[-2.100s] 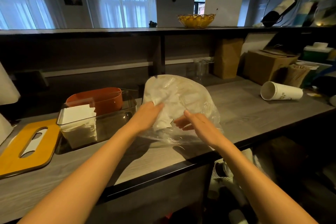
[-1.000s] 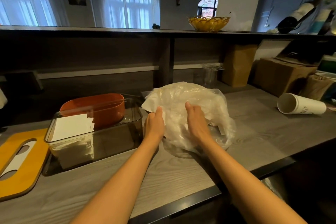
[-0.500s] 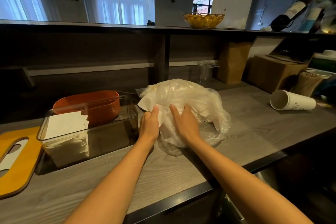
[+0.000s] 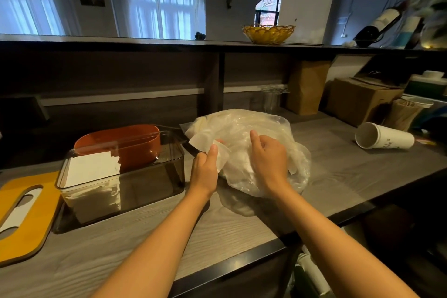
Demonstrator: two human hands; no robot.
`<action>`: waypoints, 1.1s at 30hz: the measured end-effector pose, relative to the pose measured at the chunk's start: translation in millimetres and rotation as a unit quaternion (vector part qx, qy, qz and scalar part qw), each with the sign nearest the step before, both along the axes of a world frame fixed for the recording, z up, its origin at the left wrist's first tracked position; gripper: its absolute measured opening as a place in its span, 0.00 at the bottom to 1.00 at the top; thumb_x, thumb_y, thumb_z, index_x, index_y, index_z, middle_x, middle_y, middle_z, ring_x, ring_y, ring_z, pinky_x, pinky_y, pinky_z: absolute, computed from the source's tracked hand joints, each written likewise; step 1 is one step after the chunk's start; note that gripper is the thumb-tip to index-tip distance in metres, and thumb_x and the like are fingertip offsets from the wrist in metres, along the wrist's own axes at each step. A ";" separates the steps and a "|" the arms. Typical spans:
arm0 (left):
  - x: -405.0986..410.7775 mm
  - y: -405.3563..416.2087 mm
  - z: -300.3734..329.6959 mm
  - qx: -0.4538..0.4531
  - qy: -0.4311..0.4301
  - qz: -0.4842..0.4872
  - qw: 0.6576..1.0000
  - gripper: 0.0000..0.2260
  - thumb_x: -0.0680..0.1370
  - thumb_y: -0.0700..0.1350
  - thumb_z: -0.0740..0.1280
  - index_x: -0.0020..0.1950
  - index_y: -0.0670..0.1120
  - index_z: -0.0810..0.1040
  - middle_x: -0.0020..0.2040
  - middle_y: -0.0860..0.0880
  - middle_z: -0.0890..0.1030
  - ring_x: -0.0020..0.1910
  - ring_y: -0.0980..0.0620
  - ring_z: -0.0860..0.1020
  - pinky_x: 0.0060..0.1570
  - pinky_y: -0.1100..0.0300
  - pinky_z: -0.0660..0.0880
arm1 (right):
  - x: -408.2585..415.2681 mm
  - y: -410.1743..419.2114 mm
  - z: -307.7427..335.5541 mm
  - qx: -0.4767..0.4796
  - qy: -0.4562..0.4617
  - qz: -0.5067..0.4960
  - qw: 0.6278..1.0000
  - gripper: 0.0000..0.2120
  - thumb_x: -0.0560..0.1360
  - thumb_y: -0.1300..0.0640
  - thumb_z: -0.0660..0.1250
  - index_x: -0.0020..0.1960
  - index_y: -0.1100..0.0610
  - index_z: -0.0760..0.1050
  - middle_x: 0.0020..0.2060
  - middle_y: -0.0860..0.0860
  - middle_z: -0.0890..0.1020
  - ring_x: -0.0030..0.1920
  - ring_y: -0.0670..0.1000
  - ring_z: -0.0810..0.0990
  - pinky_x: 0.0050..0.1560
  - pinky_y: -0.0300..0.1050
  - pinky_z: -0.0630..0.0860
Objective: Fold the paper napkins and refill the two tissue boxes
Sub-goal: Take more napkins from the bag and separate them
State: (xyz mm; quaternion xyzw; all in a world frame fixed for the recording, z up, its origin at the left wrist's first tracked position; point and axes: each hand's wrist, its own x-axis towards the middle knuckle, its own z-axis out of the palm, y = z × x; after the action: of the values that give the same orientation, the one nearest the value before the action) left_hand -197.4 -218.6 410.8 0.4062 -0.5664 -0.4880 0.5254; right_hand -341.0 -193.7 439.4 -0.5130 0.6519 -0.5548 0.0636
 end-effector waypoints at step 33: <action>-4.3 -2.1 13.6 -0.046 -0.315 0.049 0.947 0.20 0.86 0.50 0.53 0.68 0.38 0.75 0.66 0.37 0.76 0.67 0.40 0.71 0.70 0.51 0.65 | -52.1 -5.3 35.9 -0.048 -0.196 -0.018 0.979 0.18 0.74 0.51 0.71 0.31 0.62 0.78 0.26 0.57 0.77 0.30 0.52 0.73 0.33 0.50 0.73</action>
State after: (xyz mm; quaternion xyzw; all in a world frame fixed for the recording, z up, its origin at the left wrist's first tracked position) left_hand -201.6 -220.8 424.5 0.5418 -0.7041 -0.2826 0.3618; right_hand -393.1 -199.0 475.4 -0.3847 0.6082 -0.6766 0.1557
